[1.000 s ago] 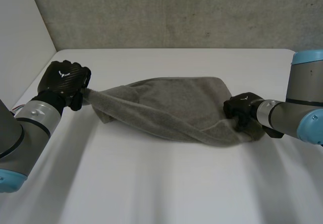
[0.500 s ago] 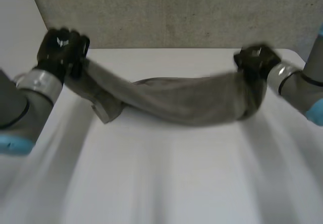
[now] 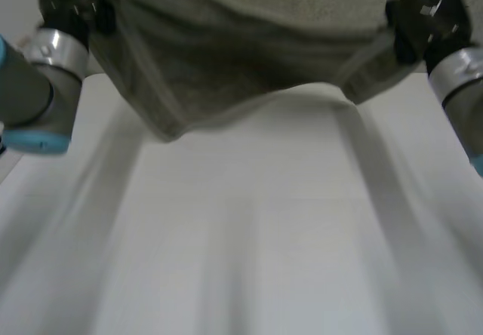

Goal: Fold the towel.

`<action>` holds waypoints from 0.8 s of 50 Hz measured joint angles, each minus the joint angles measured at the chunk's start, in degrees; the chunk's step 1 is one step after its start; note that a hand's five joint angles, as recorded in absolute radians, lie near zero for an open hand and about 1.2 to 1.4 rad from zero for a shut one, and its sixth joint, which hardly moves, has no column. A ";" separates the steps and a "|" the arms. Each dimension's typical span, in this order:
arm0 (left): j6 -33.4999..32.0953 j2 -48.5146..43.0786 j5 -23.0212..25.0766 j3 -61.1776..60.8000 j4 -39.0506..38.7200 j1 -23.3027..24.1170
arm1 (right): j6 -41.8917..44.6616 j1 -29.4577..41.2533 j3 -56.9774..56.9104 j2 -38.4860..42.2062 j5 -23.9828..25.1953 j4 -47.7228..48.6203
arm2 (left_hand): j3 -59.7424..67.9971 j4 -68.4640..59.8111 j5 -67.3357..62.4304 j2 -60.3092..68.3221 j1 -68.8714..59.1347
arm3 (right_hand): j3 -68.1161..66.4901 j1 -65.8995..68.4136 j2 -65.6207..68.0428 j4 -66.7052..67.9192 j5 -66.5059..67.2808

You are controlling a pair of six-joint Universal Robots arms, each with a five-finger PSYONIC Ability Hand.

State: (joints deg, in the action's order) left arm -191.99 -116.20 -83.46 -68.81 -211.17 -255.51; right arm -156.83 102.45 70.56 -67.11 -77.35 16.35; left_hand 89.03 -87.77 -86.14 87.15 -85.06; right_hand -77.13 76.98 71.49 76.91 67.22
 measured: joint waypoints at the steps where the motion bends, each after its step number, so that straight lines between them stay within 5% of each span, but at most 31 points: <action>1: -0.77 0.25 0.92 -2.52 0.37 -0.14 | 0.38 -0.10 1.19 -0.10 1.06 -1.90 | 0.01 0.00 0.00 0.00 0.00 | 0.00 0.00 0.00 0.00 0.00; 9: -11.04 1.87 7.38 -21.62 1.39 -1.43 | 9.68 -0.56 13.86 -1.33 7.25 -11.75 | 0.02 0.00 0.00 0.00 0.00 | -0.01 0.00 0.00 0.00 0.00; 19: -20.88 5.93 9.49 -32.88 2.55 -3.02 | 19.16 -1.59 25.14 -6.72 7.49 -13.71 | 0.04 0.00 0.00 0.00 0.00 | -0.01 0.00 0.00 0.00 0.00; 32: -14.57 24.60 9.38 -33.55 12.26 -7.27 | 15.29 -7.21 24.31 -27.09 7.19 -18.25 | 0.05 0.00 0.00 0.00 0.00 | -0.01 0.01 0.00 0.00 0.00; 40: -9.88 34.29 9.61 -32.63 12.71 -8.59 | 14.38 -9.83 17.53 -32.82 7.57 -25.63 | 0.05 0.00 0.00 0.00 0.00 | -0.01 0.01 0.00 0.00 0.05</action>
State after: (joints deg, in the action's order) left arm -201.87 -81.91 -73.85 -101.44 -198.46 -264.10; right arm -142.45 92.62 88.09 -99.93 -69.78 -9.29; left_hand 89.09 -87.77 -86.14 87.15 -85.06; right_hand -77.14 76.99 71.49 76.91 67.27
